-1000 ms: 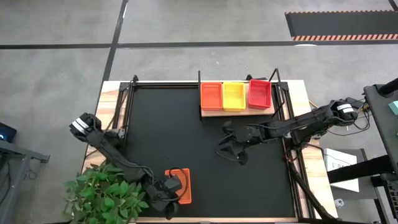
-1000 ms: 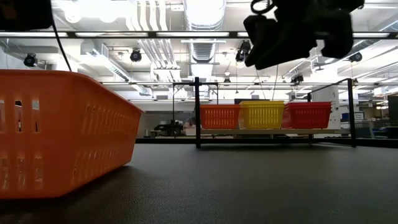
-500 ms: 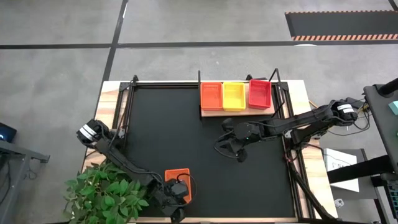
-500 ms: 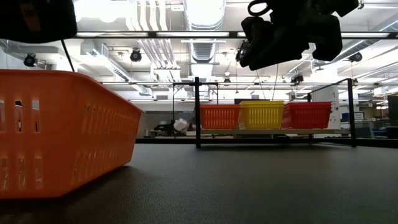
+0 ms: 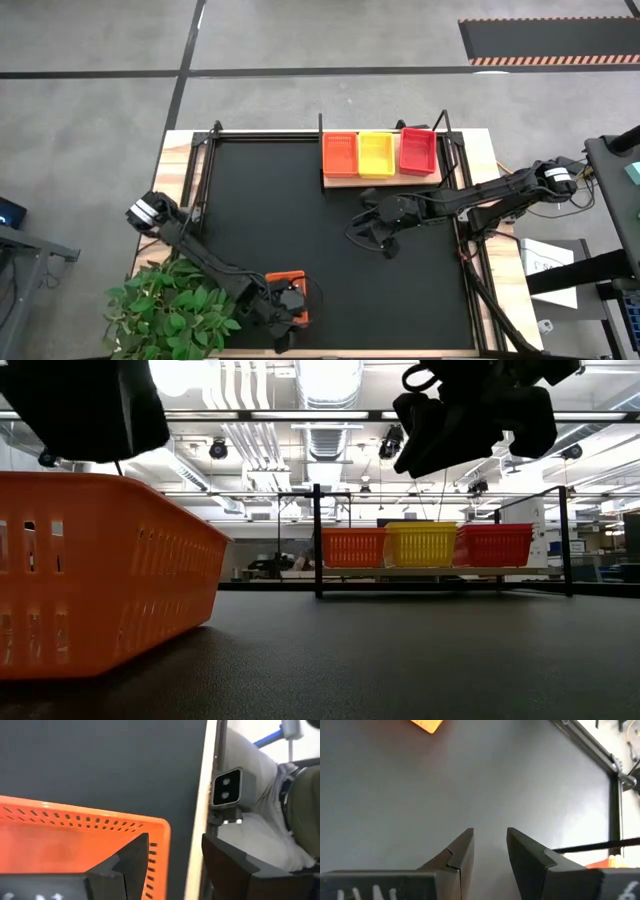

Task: Stack baskets on shelf by color
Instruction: Stack the orange bin on the stacked orange bins on the shelf

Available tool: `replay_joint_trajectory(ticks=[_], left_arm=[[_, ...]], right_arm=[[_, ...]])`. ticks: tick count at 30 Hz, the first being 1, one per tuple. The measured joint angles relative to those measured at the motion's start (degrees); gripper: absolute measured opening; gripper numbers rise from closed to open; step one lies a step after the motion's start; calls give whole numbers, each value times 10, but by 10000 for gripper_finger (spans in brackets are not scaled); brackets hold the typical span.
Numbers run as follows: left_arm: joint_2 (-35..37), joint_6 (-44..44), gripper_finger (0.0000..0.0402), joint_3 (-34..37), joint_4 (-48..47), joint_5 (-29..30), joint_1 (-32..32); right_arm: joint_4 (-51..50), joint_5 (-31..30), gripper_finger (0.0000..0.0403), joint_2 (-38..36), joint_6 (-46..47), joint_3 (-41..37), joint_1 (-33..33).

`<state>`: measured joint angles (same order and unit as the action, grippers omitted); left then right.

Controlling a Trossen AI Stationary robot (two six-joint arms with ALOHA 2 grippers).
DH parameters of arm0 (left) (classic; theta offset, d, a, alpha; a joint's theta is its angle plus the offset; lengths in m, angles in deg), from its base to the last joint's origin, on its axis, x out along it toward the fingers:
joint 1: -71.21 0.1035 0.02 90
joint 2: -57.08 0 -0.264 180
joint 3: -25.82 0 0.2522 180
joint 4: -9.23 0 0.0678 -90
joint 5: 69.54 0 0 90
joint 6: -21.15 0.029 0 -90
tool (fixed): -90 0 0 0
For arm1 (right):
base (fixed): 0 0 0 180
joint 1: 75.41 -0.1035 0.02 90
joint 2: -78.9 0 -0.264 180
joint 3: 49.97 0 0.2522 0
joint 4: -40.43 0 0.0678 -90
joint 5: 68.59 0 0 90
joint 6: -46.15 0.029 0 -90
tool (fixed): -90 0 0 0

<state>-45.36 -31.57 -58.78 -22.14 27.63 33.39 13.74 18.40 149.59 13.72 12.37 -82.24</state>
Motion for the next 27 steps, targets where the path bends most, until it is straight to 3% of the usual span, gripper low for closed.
replay_joint_trajectory(ticks=[12, 24, 27], left_arm=[[0, 96, 168, 2, -69, 6, 53], [0, 258, 168, 5, -74, 7, 120], [0, 292, 168, 8, -75, 29, 138]], right_arm=[[-39, 0, 107, -3, 35, 0, 0], [-155, 5, 107, -25, 155, 0, 0], [-187, 4, 107, -32, 189, 0, -1]])
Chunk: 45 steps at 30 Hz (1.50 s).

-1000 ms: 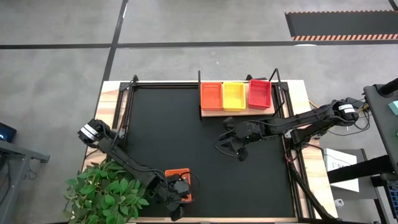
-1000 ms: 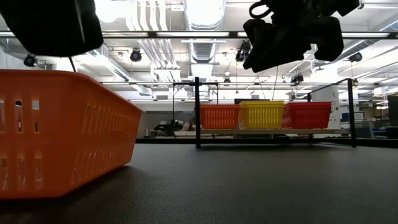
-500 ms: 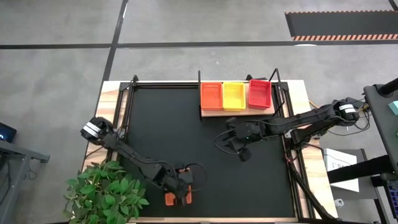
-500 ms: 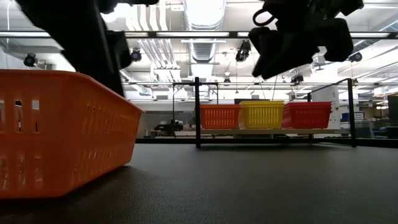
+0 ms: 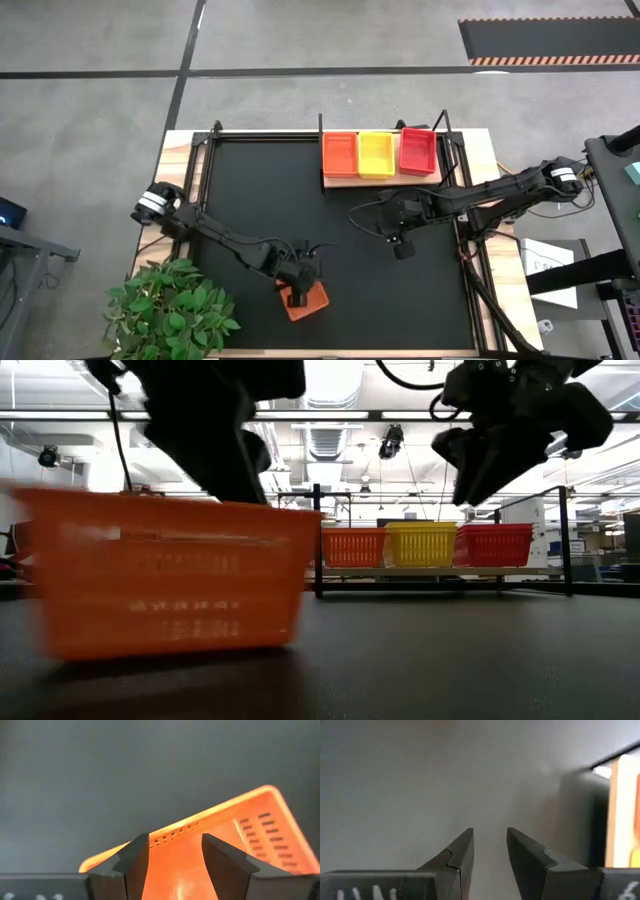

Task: Stack baskets on shelf by color
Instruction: Stack the orange bin on the stacked orange bins on the shelf

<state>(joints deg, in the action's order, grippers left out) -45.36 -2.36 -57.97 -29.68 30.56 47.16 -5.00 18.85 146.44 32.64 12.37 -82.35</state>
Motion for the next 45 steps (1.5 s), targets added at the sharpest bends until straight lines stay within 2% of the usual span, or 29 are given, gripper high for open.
replay_joint_trajectory(ticks=[4, 7, 13, 15, 22, 26, 33, 45], left_arm=[[0, 43, 168, -2, -11, 44, 33], [3, 44, 168, -4, -18, 51, 53], [38, 86, 168, -5, -17, 60, 47], [51, 102, 168, -5, -13, 94, 38], [80, 198, 168, 1, 20, 284, 2], [80, 270, 168, 3, 38, 330, 1], [113, 314, 168, 36, 42, 368, 3], [243, 377, 168, 183, 230, 370, 4]], right_arm=[[-23, 0, 107, -7, 37, -1, 0], [-13, 20, 107, -8, 46, -3, 0], [116, 81, 107, 9, 37, -26, -14], [172, 81, 107, 21, 35, -31, -24], [358, 81, 125, 98, 16, -32, -72], [431, 80, 146, 160, 2, -16, -88], [423, 100, 168, 252, 2, 57, -101], [342, 121, 167, 364, -15, 192, -113]])
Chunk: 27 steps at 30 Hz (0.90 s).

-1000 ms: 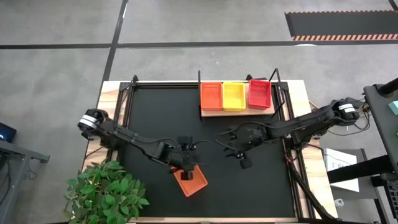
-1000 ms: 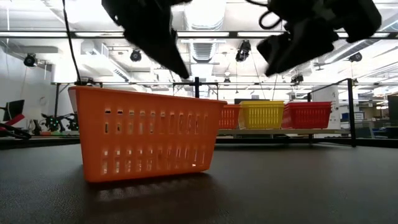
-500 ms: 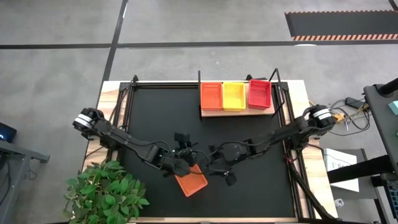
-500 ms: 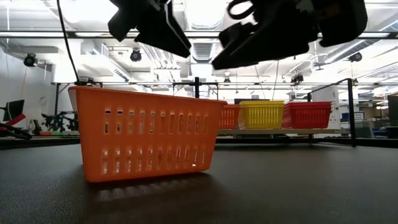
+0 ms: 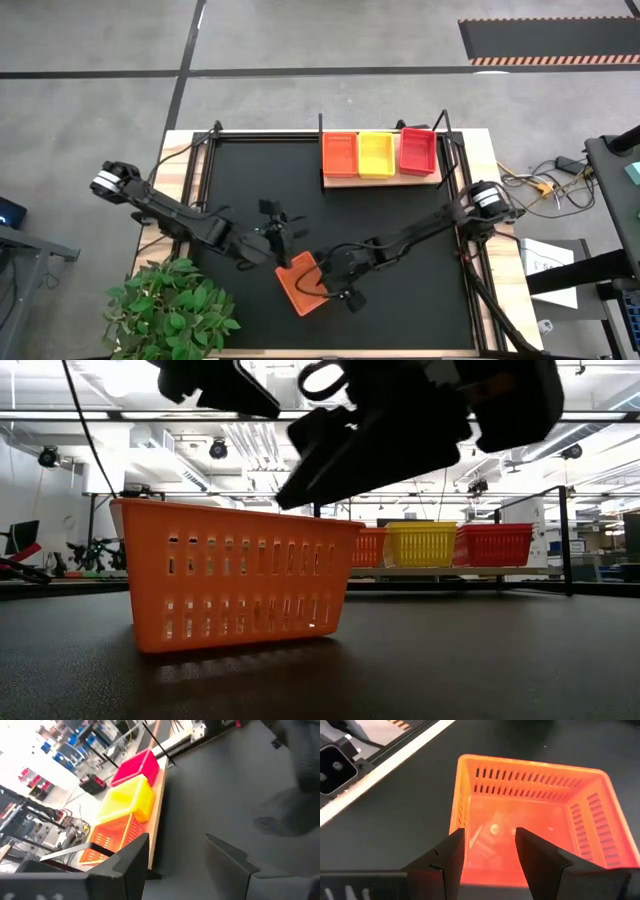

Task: Stack baskets on shelf by color
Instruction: Stack the orange bin on the stacked orange bins on the shelf

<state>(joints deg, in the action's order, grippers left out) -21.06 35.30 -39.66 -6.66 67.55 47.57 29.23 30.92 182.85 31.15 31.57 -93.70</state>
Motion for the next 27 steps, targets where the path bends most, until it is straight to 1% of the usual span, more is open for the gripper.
replay_joint_trajectory(ticks=[3, 5, 8, 11, 14, 18, 20, 24, 27], left_arm=[[27, 25, 168, 32, 58, 0, 0], [42, 32, 168, 45, 75, 0, 0], [59, 28, 168, 55, 82, 0, 0], [66, 27, 168, 59, 84, -1, -3], [67, 27, 168, 61, 84, -1, -6], [67, 28, 168, 59, 81, -2, -8], [67, 39, 168, 58, 82, -2, -7], [67, 55, 168, 58, 81, -2, -7], [67, 58, 168, 59, 81, -2, -8]], right_arm=[[-13, 22, 167, 23, 9, 37, 0], [-26, 43, 167, 33, 25, 65, 0], [-33, 58, 167, 52, 47, 98, -8], [-67, 60, 166, 76, 35, 121, -25], [-113, 43, 166, 100, 38, 147, -39], [-162, -13, 164, 125, 59, 181, -43], [-169, -34, 158, 133, 58, 187, -43], [-174, -37, 130, 141, 48, 189, -40], [-174, -36, 95, 140, 45, 189, -39]])
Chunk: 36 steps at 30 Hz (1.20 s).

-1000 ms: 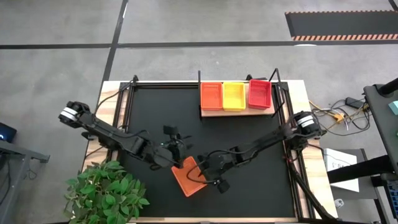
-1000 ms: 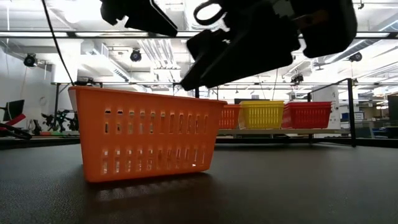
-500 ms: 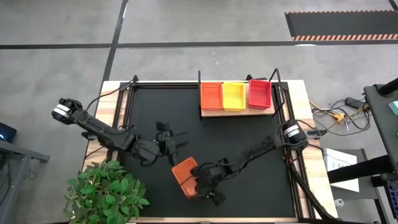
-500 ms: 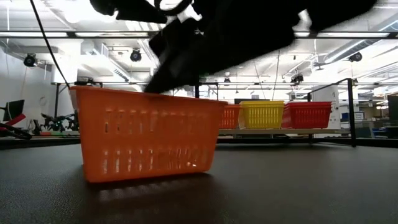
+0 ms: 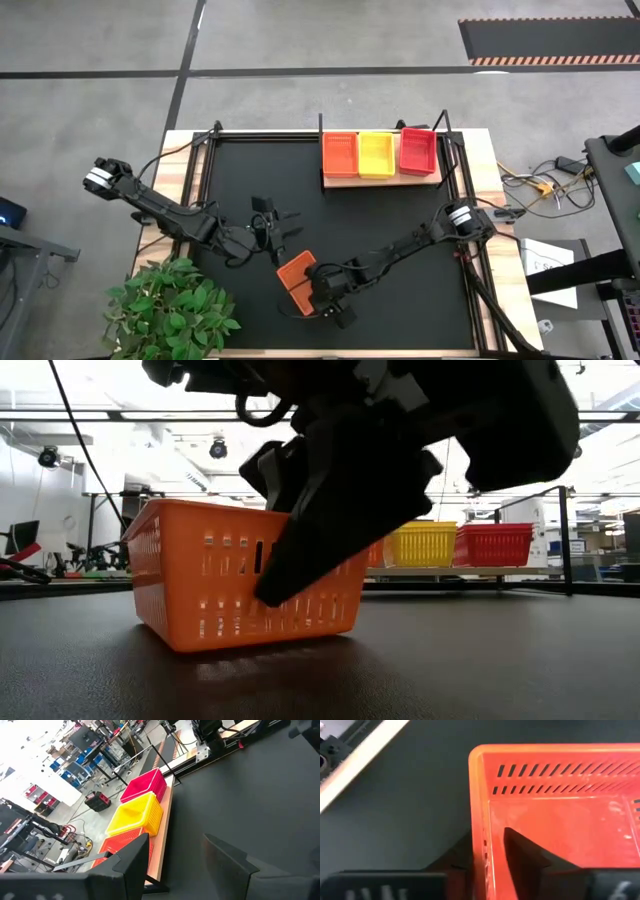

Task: Stack baskets on shelf by color
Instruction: Stack the orange bin on the stacked orange bins on the shelf

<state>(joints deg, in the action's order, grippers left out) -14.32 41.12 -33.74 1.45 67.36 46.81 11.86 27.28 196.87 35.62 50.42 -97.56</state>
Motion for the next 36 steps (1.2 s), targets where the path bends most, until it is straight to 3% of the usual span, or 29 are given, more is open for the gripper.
replay_joint_trajectory(ticks=[6, 21, 28, 36], left_arm=[[0, 0, 168, -2, 1, 0, 0], [3, 18, 168, -2, 1, 0, 0], [3, 19, 168, -3, 0, 0, 0], [3, 20, 168, -3, 1, 0, 0]], right_arm=[[-2, -1, 16, -7, -17, 1, -1], [-119, -17, 9, -111, 51, 2, -18], [-241, -84, 9, -175, 91, 2, -22], [-355, -248, 9, -274, 106, 1, -11]])
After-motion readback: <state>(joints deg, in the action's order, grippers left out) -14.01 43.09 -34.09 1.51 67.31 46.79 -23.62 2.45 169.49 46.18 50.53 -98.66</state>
